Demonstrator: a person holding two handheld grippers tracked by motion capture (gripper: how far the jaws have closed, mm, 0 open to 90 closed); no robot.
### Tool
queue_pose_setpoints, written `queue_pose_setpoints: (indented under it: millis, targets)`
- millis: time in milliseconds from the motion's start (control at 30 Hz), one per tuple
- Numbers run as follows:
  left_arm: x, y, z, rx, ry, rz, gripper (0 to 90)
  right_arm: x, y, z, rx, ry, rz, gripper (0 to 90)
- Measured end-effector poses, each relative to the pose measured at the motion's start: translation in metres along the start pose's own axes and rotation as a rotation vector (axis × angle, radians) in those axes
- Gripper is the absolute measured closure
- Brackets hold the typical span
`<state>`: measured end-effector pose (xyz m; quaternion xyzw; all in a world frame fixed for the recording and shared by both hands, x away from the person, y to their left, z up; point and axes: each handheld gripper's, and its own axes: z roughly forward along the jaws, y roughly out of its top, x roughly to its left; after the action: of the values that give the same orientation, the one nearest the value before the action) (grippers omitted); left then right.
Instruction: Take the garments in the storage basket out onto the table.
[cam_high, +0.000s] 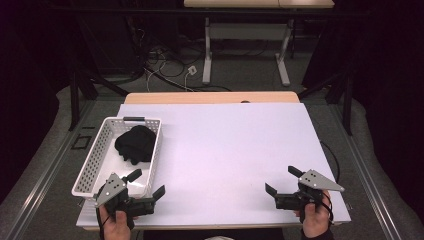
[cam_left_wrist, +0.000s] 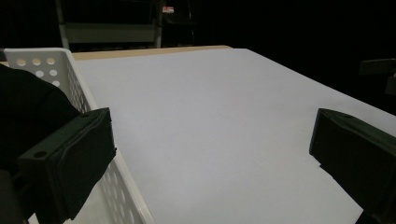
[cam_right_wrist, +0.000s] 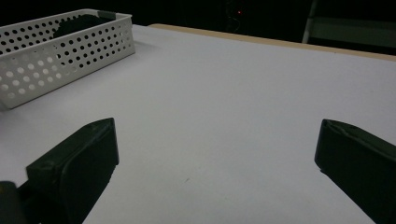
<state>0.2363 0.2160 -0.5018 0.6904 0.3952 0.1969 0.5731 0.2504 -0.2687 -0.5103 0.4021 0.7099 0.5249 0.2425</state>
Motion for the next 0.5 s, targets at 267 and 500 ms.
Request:
queue_pose_setpoints:
  millis: [267, 500]
  targets:
    - [0.0012, 0.0008, 0.0, -0.011, 0.007, -0.012, 0.2, 0.0008, -0.0004, 0.0018, 0.021, 0.011, -0.018, 0.0]
    - [0.0036, 0.0062, 0.0, 0.006, -0.021, -0.061, 0.2, -0.0023, -0.002, 0.0018, 0.031, -0.012, -0.021, 0.0]
